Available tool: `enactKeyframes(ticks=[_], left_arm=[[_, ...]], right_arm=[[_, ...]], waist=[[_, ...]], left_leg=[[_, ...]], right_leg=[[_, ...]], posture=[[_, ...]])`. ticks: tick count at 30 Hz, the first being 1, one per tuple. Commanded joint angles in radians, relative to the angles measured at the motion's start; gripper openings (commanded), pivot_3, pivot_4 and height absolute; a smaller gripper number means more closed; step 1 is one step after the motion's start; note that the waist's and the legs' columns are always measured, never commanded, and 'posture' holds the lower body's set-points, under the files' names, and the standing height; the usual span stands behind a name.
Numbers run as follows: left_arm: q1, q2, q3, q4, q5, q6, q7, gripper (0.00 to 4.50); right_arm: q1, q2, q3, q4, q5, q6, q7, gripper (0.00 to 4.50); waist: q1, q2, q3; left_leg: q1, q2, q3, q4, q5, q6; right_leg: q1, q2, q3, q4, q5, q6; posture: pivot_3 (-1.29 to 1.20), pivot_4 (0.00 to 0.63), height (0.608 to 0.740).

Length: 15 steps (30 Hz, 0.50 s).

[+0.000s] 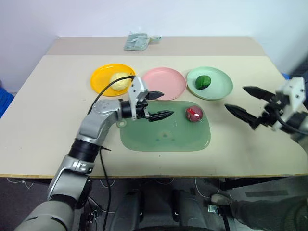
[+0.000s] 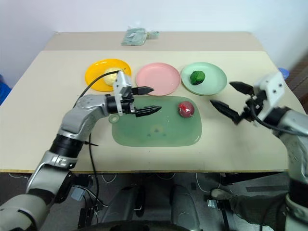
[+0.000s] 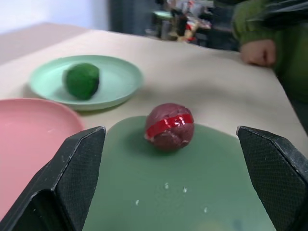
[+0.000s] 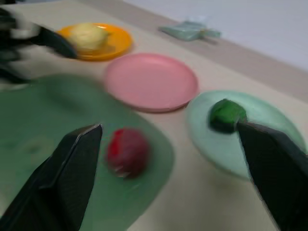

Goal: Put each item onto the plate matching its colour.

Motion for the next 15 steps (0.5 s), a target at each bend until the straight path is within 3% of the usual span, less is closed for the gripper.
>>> enactKeyframes(ticks=[1,5,8,10,15], left_arm=[[-0.083,-0.036,-0.013,0.121,0.062,-0.088,-0.036,4.5],[-0.144,-0.072,-0.007,0.238,0.104,-0.158,-0.061,4.5],[-0.117,-0.043,0.046,0.206,0.066,-0.129,-0.096,4.5],[-0.046,0.022,0.09,0.113,0.022,-0.11,-0.152,4.5],[0.27,0.291,0.222,-0.227,-0.105,-0.013,-0.279,4.5]], right_arm=[[0.065,0.002,-0.091,-0.133,0.055,0.047,-0.056,4.46],[0.109,0.039,-0.089,-0.217,0.074,0.055,-0.143,4.46],[0.074,0.074,-0.019,-0.242,0.076,0.039,-0.211,4.46],[0.048,0.095,0.045,-0.236,0.061,0.025,-0.239,4.46],[-0.078,0.152,0.283,-0.102,-0.048,-0.043,-0.27,4.46]], waist=[[0.0,0.0,0.0],[0.003,0.0,0.0],[0.001,-0.001,0.0],[-0.007,0.0,0.0],[-0.033,0.0,0.0]], left_leg=[[-0.001,0.0,0.0,0.001,0.0,0.0],[-0.002,0.0,0.0,0.003,-0.001,0.001],[-0.002,0.0,0.0,0.003,-0.001,0.002],[-0.002,0.0,0.0,0.002,-0.001,0.002],[-0.001,0.003,0.001,-0.001,-0.002,0.002]], right_leg=[[0.0,0.0,0.0,0.0,0.0,-0.001],[0.0,0.0,0.0,0.0,-0.001,-0.002],[0.0,-0.001,0.0,-0.001,0.0,0.0],[-0.001,-0.001,0.0,-0.001,0.0,0.0],[-0.003,-0.001,0.004,0.001,0.0,0.0]], posture=[[0.0,0.15,0.74],[0.0,0.15,0.74],[0.0,0.15,0.74],[0.0,0.15,0.74],[0.0,0.15,0.74]])
